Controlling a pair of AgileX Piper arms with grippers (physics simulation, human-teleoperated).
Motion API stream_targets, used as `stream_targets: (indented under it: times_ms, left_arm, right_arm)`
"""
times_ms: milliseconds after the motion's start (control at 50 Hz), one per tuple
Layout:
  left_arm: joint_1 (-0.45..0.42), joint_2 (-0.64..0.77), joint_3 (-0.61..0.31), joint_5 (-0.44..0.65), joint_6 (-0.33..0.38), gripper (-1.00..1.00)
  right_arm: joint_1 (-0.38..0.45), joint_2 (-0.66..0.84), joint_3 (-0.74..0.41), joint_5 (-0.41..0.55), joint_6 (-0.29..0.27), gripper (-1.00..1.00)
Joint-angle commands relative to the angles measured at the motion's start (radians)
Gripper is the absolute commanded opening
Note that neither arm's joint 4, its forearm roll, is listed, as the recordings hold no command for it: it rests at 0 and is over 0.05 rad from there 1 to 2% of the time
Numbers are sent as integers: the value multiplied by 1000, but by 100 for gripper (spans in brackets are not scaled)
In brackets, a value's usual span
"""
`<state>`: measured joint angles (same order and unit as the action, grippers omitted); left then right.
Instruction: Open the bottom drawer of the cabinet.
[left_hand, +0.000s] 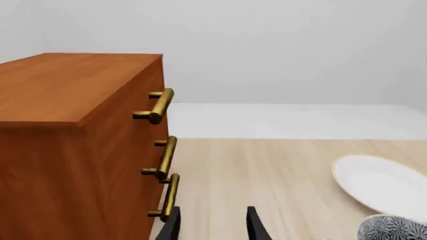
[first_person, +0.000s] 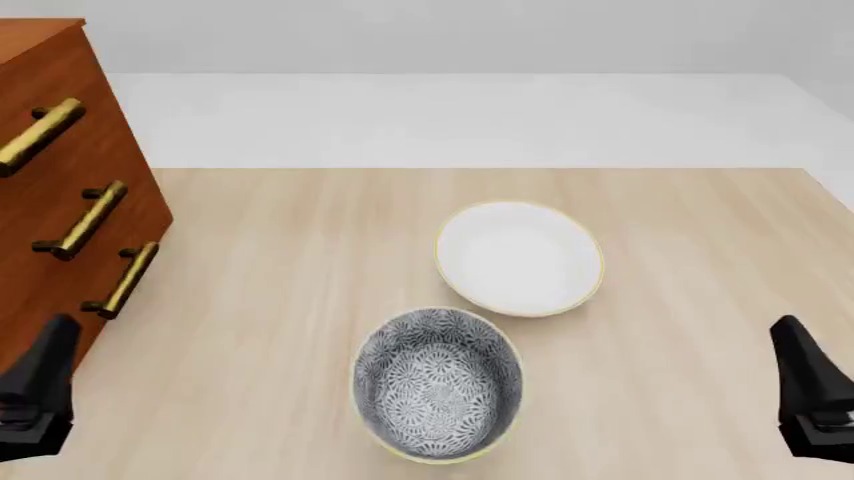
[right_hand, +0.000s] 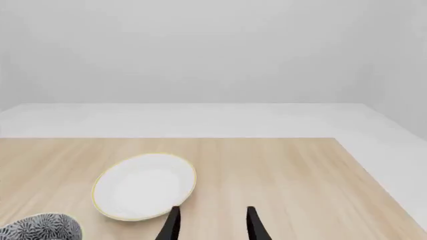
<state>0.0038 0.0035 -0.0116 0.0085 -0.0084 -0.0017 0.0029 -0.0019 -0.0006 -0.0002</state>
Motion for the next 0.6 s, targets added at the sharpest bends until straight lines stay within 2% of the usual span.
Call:
stream_targets:
  times_ms: [20,100,140,180,220,240,260,280,320,400,480,520,540,600]
  left_arm:
    - [-15,24,8,-22,8,100]
    - [-15,53,-5,-25,24,100]
    - [27,6,-23,14,33,100]
    - [15,65,-16,-16,13,100]
    - [17,57,-30,-1,22,100]
    - [4,81,-31,-11,82,100]
    - [-12,73,-36,-3,101,100]
    - [-14,70,-49,10,90,100]
    - [-22,121,-38,-25,154,100]
    - [-40,180,-41,-63,231,100]
    - [-28,249,-58,-98,284,100]
    - [-28,276,-72,-104,284,100]
    - [-31,286,-73,-113,317,100]
    - [-31,329,-83,-134,319,100]
  right_arm:
    - [2,6,-2,-1,2,100]
    - [2,2,-5,7,4,100]
    - [2,1,-3,4,2,100]
    - [2,0,-4,6,2,100]
    - [2,1,-3,5,3,100]
    - [2,1,-2,4,2,100]
    - [2,1,-2,4,3,100]
    - [2,1,-2,4,2,100]
    - [2,1,-1,3,2,100]
    - [2,3,0,1,3,100]
    - [2,0,-2,5,3,100]
    - [2,2,-1,2,3,100]
    - [2,1,-1,3,3,100]
    - [2,3,0,1,3,100]
